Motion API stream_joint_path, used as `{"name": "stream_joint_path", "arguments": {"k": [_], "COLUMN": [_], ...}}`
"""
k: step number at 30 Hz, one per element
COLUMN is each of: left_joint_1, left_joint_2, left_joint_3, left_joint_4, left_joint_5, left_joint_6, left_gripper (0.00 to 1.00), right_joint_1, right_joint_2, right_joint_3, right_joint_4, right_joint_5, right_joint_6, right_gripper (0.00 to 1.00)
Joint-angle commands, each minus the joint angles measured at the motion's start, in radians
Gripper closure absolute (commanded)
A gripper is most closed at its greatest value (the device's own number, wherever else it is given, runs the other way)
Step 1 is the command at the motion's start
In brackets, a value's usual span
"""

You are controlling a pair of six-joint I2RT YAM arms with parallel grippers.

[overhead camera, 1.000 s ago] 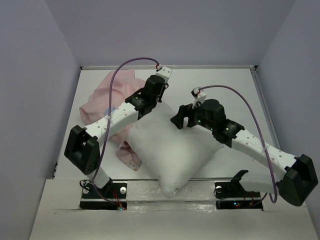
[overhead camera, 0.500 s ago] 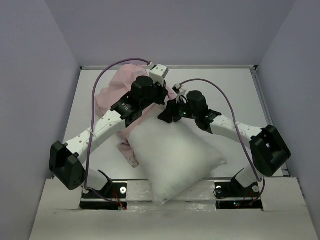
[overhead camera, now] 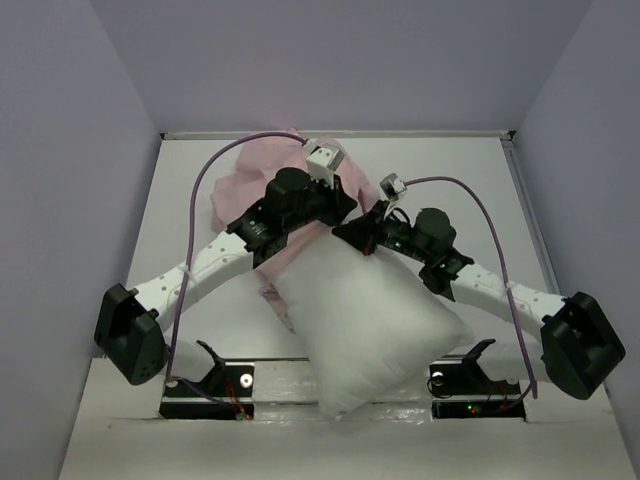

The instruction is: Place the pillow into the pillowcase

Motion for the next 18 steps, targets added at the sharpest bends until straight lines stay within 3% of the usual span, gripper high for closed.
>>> {"name": "stream_joint_path", "arguments": {"k": [1,2,7,9,12,18], "left_joint_1": [-0.088,-0.108,-0.159,-0.177,-0.213,-0.248], "left_joint_2": [0.0,-0.003,-0.092,-0.132,-0.12,-0.152], "left_joint_3": [0.076,0.09,0.006,-0.079,-0.1,-0.171], "left_joint_4": [0.1,0.101,0.245,0.338,0.35,0.347], "left_joint_5": [0.071,0.071,0.122,0.176,0.202,0.126], "left_joint_6": [-0.047,-0.054,-0.195,-0.282,-0.312,-0.338], "left_gripper": [1.0,1.0,1.0,1.0,1.0,1.0], "right_joint_1": [0.002,-0.018,-0.127,-0.148,-0.159,-0.193], "right_joint_2": [-0.031,0.012,0.116,0.168,0.227,0.257], "right_joint_3": [-0.001,0.01,0.072,0.117,0.204,0.189], "right_joint_4": [0.284,0.248,0.233,0.153,-0.002,-0.065], "right_joint_5": [0.106,0.196,0.313,0.383,0.558,0.609], "right_joint_6": [0.013,0.021,0.15,0.194,0.26,0.308], "right_gripper": [1.0,1.0,1.0,1.0,1.0,1.0]}}
